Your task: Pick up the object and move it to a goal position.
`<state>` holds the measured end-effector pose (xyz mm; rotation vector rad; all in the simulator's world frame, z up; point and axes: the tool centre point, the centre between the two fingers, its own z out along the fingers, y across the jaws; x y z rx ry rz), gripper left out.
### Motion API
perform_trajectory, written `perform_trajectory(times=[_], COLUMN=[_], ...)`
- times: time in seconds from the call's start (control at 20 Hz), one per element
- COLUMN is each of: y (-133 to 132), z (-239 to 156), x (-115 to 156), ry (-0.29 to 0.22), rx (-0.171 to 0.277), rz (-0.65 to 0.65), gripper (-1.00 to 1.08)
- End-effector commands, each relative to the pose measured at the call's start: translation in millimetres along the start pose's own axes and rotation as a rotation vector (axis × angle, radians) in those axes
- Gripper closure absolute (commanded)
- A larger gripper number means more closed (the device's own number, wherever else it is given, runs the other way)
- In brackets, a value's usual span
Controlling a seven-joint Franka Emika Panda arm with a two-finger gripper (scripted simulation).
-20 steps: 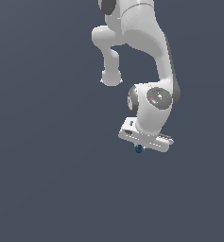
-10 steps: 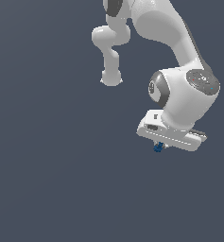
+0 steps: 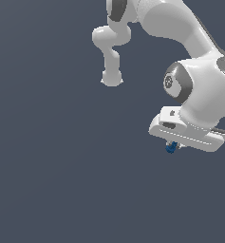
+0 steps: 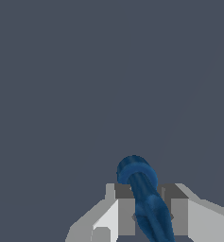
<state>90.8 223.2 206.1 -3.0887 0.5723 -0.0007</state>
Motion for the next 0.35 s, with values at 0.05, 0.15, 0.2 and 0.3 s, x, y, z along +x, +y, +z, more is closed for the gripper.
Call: perform_trajectory(times=[0.05, 0.15, 0.2, 0.3], y=[-5.2, -6.6, -6.9, -7.0], z=[-5.0, -6.2, -6.4, -6.3], x=[1.0, 1.4, 1.5, 1.8], ry=[0.0, 0.0, 0.0, 0.0], rx=[0.0, 0.0, 0.0, 0.0], rz=[0.001, 0.001, 0.001, 0.001], gripper=[1.08, 1.08, 1.08, 1.08])
